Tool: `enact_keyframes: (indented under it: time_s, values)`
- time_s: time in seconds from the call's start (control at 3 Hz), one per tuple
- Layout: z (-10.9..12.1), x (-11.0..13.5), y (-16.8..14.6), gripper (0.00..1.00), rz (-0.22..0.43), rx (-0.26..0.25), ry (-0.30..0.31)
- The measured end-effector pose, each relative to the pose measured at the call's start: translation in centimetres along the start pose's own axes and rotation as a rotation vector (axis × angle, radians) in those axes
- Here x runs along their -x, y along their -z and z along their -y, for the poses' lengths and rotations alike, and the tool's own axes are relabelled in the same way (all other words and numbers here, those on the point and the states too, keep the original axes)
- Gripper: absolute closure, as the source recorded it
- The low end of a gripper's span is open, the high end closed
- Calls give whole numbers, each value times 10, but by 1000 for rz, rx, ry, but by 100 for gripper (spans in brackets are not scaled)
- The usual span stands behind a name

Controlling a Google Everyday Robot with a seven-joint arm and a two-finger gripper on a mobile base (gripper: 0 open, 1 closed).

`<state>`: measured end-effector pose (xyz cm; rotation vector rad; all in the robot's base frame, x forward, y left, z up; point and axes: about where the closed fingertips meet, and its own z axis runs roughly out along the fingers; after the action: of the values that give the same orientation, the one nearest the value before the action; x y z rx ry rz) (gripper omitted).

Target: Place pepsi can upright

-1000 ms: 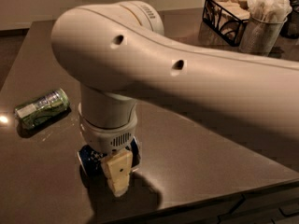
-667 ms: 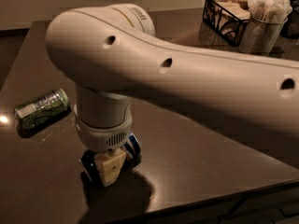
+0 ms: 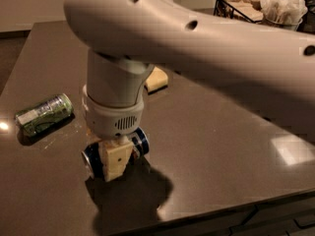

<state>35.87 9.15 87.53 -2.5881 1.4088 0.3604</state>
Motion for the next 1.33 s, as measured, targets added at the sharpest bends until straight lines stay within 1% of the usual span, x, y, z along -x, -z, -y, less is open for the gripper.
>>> enact_keyframes:
  time_s: [0.33,0.67,1.0,1.33]
  values:
    - [15,4,41,100,124,-4,-51]
    - [31,6,70,100,320,-34,-115]
    - [40,6,88,100,542,-83,-207]
    - [45,2,103,100,758,-145,-308]
